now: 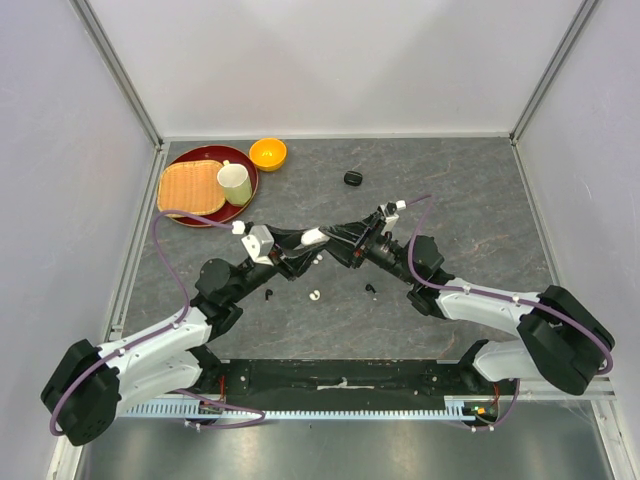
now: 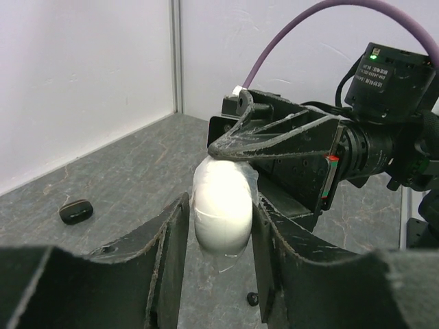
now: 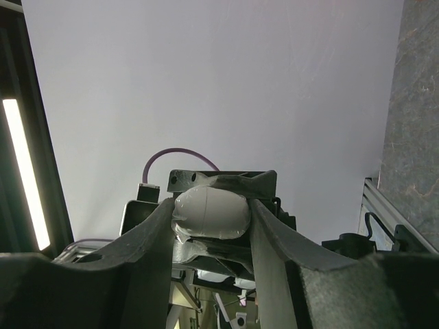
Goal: Insert the wireless bluetooth earbuds into the charging case
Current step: Open the charging case, then pick up the earbud from the center of the board.
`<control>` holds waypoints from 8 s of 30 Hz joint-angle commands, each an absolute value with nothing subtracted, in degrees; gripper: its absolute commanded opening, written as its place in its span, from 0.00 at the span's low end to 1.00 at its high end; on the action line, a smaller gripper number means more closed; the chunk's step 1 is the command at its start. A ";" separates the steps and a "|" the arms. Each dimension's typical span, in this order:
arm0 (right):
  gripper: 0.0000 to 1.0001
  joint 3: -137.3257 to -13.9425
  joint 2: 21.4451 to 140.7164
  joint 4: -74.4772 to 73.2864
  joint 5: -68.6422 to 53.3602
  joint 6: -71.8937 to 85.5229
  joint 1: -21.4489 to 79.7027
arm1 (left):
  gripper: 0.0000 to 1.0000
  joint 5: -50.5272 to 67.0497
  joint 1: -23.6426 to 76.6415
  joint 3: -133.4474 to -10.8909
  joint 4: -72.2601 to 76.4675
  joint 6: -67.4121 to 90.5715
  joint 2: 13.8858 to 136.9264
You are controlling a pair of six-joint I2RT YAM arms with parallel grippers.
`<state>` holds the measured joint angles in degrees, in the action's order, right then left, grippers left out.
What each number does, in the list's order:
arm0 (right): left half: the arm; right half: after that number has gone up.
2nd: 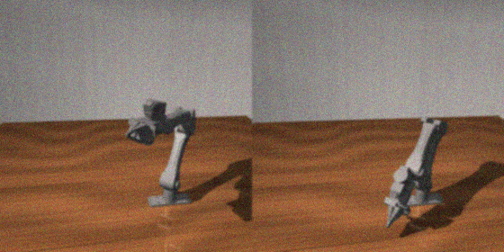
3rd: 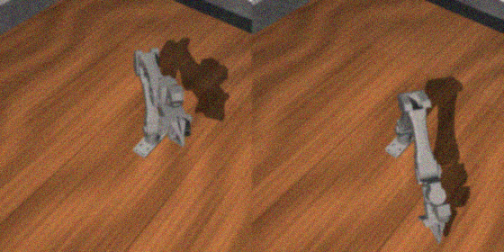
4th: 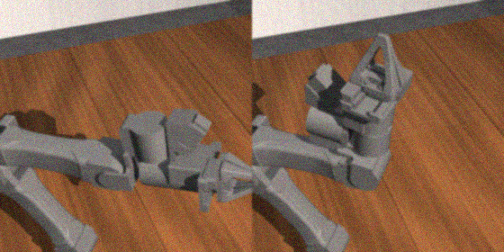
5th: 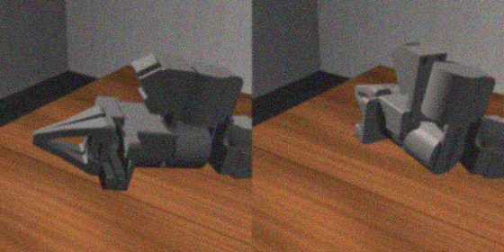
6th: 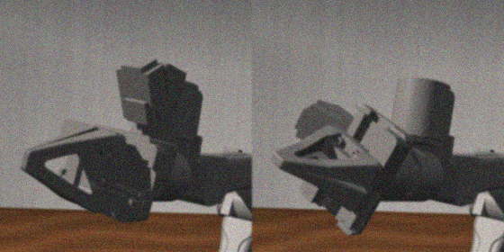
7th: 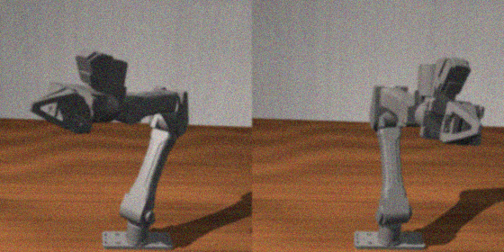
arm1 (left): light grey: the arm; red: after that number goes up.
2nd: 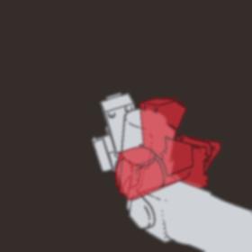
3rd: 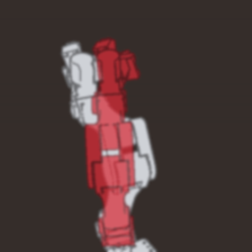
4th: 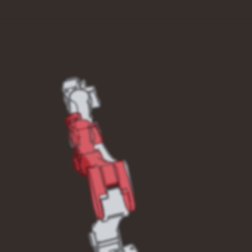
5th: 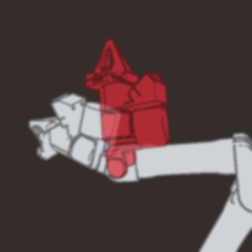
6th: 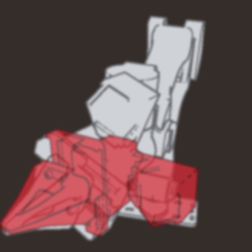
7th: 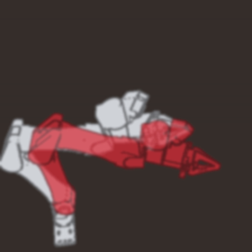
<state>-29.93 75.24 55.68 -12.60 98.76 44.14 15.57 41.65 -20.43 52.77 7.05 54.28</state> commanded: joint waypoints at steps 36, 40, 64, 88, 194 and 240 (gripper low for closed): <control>0.00 -31.29 76.99 61.43 -9.93 100.46 46.84 | 0.42 14.94 41.84 -22.06 56.51 8.79 55.63; 0.00 -31.20 78.04 63.10 -10.11 101.07 47.02 | 0.34 14.85 41.84 -21.80 57.04 8.70 55.55; 0.98 -41.20 60.30 19.26 -1.06 52.50 43.15 | 0.02 16.35 41.84 -15.74 63.89 7.73 50.28; 0.95 -48.78 54.14 -4.93 -20.65 20.91 43.15 | 0.02 26.10 41.75 -8.97 95.36 15.38 59.07; 0.84 -50.89 55.63 -19.25 2.29 21.97 36.04 | 0.02 25.58 41.75 -3.08 79.11 6.68 37.36; 0.43 -37.01 92.55 20.65 -3.70 66.70 50.27 | 0.02 19.25 41.84 -0.53 66.27 1.67 21.97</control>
<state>-39.16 95.07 16.36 -9.08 60.93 49.56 20.97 41.60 -3.14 65.76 4.45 22.87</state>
